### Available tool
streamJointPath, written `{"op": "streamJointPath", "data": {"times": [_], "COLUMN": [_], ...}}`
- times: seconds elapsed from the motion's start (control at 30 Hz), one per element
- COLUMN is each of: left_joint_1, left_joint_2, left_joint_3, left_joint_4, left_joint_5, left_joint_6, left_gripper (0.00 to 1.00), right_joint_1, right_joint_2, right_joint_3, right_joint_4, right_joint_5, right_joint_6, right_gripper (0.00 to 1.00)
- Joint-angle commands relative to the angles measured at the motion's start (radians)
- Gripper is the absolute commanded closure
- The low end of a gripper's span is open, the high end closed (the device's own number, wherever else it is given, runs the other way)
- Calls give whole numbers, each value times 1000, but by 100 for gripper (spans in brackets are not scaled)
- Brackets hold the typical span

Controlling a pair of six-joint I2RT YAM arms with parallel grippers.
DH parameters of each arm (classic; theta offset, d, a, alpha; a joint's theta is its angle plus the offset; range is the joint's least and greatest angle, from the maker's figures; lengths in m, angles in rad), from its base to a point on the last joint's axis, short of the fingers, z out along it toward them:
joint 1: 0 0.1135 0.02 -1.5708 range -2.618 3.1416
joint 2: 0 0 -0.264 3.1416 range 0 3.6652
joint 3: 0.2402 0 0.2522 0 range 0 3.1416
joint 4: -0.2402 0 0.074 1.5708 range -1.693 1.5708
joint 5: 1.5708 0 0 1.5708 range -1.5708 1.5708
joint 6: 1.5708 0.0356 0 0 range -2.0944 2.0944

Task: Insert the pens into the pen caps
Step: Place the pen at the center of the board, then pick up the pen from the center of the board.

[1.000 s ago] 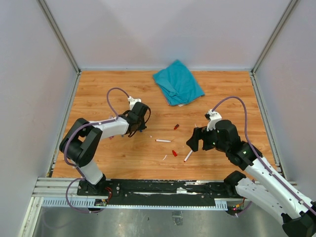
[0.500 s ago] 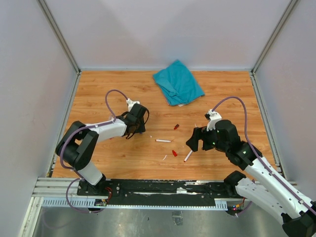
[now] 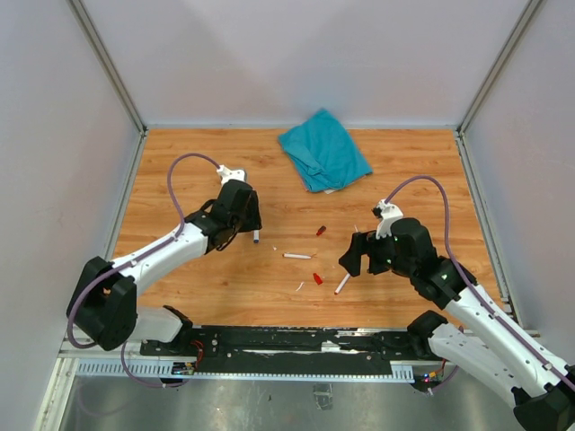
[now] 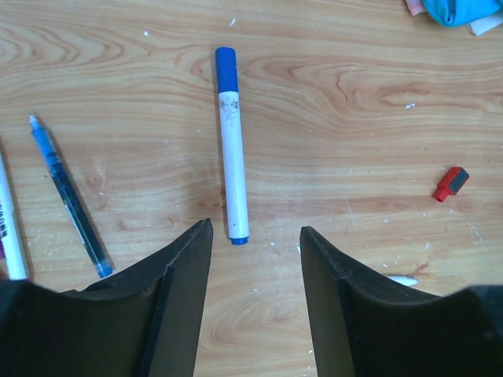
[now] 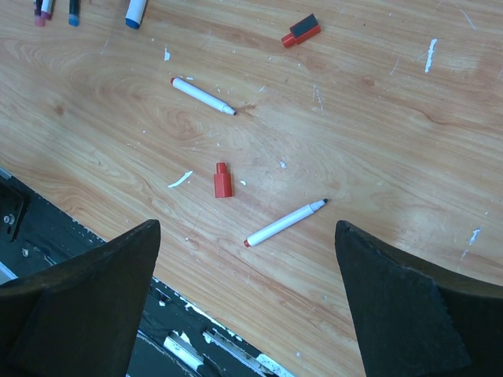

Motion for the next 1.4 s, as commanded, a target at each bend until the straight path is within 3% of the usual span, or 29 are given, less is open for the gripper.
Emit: {"op": "streamJointPath", "data": {"times": [0.0,0.5,0.7,0.9,1.37], "left_joint_1": [26,107,214,300,391], "left_joint_2": [-56,-155,-125,-76,3], "left_joint_3": [-5,-122,-137,-145,-161], "left_joint_4": [-34,-78,-53,-16,31], "left_joint_5": [-6,-60,-16,-5,-19], "left_joint_6": [20,-43,-22,1,55], "left_gripper": [47,53,63,65,67], "right_joint_1": [-12,-12,-13,-13,-12], "right_joint_2": [10,25,33,34,53], "right_joint_3": [4,8,14,14,16], "right_joint_4": [-15,-62,-63,-74,-71], "right_joint_5": [21,67,58,56,42], "right_joint_6": [10,12,10,4,1], "right_gripper": [8,8,8,9,8]}}
